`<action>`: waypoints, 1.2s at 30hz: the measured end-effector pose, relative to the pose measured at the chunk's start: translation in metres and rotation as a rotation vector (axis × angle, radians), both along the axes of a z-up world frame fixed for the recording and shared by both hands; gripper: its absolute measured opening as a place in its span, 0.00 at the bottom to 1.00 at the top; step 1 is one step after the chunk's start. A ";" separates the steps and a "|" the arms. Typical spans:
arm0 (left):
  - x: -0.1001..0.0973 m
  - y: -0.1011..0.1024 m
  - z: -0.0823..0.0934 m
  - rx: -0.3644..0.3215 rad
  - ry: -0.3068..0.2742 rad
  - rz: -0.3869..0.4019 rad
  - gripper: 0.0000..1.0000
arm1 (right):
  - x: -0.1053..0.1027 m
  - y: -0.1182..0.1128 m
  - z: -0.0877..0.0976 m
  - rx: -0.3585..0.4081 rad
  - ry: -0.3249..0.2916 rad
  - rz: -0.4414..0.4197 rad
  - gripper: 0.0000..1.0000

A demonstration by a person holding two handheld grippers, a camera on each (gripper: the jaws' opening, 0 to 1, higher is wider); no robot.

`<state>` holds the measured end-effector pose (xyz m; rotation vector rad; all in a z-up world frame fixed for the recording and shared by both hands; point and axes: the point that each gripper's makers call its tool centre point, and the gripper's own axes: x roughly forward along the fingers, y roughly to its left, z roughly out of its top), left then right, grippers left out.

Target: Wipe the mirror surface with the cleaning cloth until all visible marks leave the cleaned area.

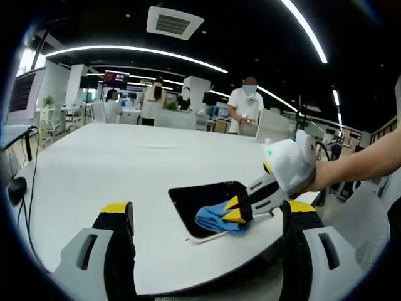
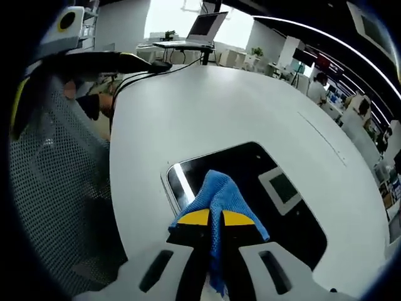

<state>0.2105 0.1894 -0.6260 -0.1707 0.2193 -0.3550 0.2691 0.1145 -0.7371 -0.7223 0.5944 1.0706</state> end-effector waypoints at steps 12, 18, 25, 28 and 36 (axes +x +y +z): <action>0.000 0.000 0.002 -0.014 -0.011 -0.005 0.98 | -0.008 -0.004 0.000 0.072 0.033 -0.056 0.00; 0.000 0.000 0.002 -0.016 -0.012 -0.004 0.98 | -0.009 -0.003 0.000 0.053 0.016 -0.040 0.00; -0.001 -0.001 0.001 -0.013 -0.009 -0.009 0.99 | -0.011 -0.003 0.001 0.035 -0.108 0.056 0.00; -0.001 -0.001 0.001 -0.013 -0.009 -0.009 0.99 | -0.010 -0.005 0.002 0.063 -0.094 0.042 0.00; 0.000 0.000 0.000 -0.009 -0.004 -0.004 0.99 | -0.006 -0.009 0.002 0.082 -0.084 0.034 0.00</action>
